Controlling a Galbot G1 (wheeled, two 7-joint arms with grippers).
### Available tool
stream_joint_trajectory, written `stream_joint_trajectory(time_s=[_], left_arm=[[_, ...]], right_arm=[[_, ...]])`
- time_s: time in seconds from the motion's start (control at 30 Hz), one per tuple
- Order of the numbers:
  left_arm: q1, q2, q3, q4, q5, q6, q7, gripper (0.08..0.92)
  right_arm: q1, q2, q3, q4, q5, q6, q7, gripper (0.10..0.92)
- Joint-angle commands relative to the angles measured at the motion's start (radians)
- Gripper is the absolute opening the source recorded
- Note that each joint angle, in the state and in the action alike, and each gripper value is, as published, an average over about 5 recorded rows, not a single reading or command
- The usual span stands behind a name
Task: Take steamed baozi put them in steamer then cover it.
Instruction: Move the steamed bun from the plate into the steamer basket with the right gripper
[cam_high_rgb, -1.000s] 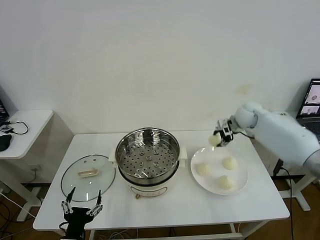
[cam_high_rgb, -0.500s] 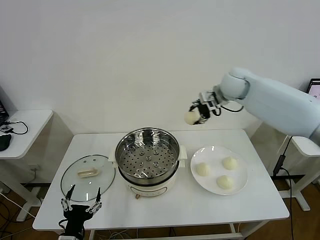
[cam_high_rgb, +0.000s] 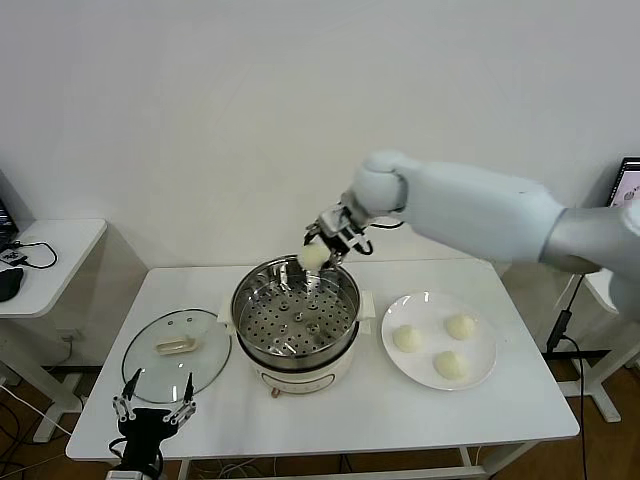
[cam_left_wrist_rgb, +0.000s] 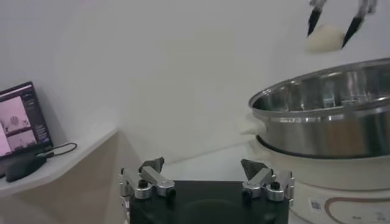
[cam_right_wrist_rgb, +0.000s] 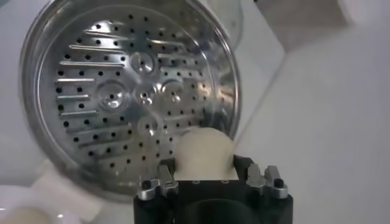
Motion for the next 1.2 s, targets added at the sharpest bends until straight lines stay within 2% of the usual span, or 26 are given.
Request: stream_joint_trajectory(time_s=[0.03,0.4,0.67,0.87,0.97,1.07,1.2], left_arm=[[0.000,0.000,-0.004,-0.006,-0.004,0.000,0.000,0.823],[-0.005,-0.002,-0.012,-0.006,-0.006,0.003,0.001,0.823],[-0.008,-0.005,-0.011,-0.007,-0.005,0.002,0.001,0.823],[-0.007,-0.007,-0.011,-0.011,-0.005,0.002,0.000,0.823],[-0.006,-0.007,-0.011,-0.014,-0.005,0.002,0.000,0.823],[-0.006,-0.006,-0.011,-0.018,-0.005,0.002,0.000,0.823],[-0.006,-0.001,-0.013,-0.023,-0.007,0.003,0.001,0.823]], right_arm=[[-0.046,0.095,-0.043,-0.085,-0.157,0.120,0.030,0.610],[-0.142,0.139,-0.005,-0.202,-0.303,0.231,0.085,0.611],[-0.165,0.161,0.001,-0.246,-0.336,0.265,0.107,0.629],[-0.163,0.167,0.002,-0.248,-0.329,0.278,0.116,0.768],[-0.137,0.154,0.001,-0.232,-0.307,0.276,0.109,0.813],[-0.084,0.121,-0.005,-0.184,-0.245,0.250,0.083,0.821],[0.025,0.048,-0.029,-0.051,-0.074,0.133,0.012,0.823]])
